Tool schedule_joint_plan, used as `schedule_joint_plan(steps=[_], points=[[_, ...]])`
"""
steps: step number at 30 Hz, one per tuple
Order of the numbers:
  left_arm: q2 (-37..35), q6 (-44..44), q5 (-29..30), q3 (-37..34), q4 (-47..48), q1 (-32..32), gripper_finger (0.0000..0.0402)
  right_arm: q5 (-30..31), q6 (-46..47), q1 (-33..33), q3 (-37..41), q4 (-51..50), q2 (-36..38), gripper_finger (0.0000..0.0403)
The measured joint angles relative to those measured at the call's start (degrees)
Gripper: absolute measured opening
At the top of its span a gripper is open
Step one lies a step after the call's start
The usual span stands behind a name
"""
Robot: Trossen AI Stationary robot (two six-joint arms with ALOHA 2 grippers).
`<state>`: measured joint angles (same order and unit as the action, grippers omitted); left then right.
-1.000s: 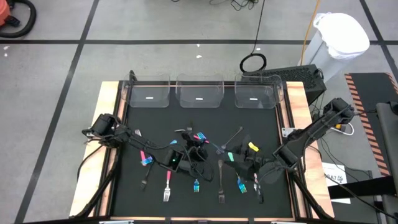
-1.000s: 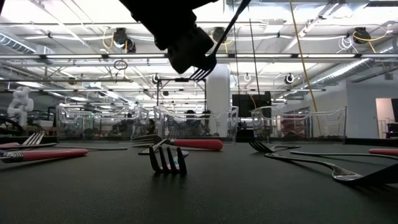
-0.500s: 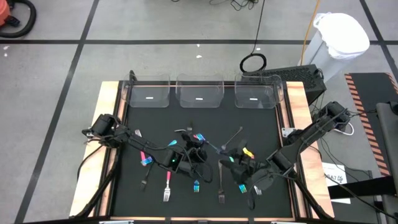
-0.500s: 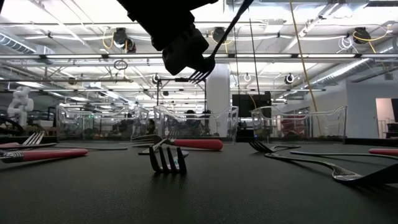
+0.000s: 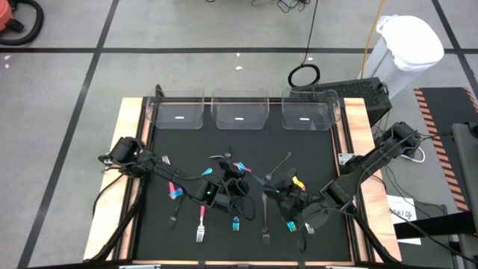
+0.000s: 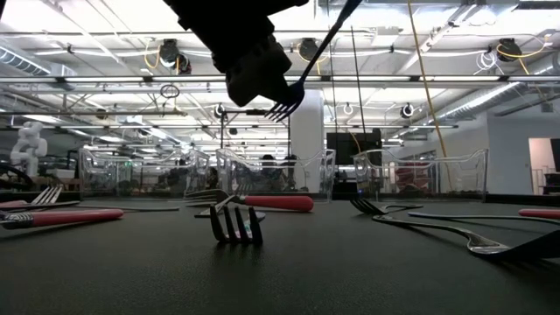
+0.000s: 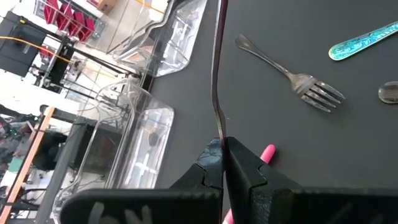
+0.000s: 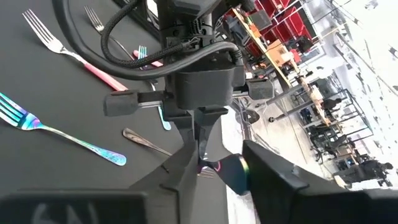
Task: Sort silverware by color (type)
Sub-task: Put the blue fork into the right transparent bin
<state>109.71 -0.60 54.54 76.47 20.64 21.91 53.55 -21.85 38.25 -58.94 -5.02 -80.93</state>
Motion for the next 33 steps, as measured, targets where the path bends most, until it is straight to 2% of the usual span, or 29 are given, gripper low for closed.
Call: schedule_joint_plan(steps=[3, 9, 14, 17, 27, 33], points=[[0.0, 0.13, -0.06, 0.0, 0.18, 0.02, 0.0, -2.42, 0.14, -0.38, 0.0, -0.04, 0.02, 0.0084], [0.0, 1.55, -0.07, 0.0, 0.2, 0.32, 0.0, -2.65, 0.19, -0.45, -0.04, -0.76, 0.04, 0.0032], [0.0, 2.35, -0.07, 0.0, 0.25, 0.68, 0.0, -2.92, 1.49, -0.4, -0.04, -2.28, 0.04, 0.0012], [0.0, 2.61, -0.05, 0.0, 0.25, 0.72, 0.0, -2.7, 3.05, -0.38, -0.04, -3.83, 0.04, 0.0024], [0.0, 2.43, 0.0, 0.0, -0.11, 0.72, 0.0, -2.7, 6.21, -0.45, -0.04, -7.17, 0.04, 0.011], [0.0, 2.41, 0.09, 0.0, -0.11, 0.72, 0.0, -2.7, 6.22, -0.45, -0.04, -6.99, 0.02, 0.0109]])
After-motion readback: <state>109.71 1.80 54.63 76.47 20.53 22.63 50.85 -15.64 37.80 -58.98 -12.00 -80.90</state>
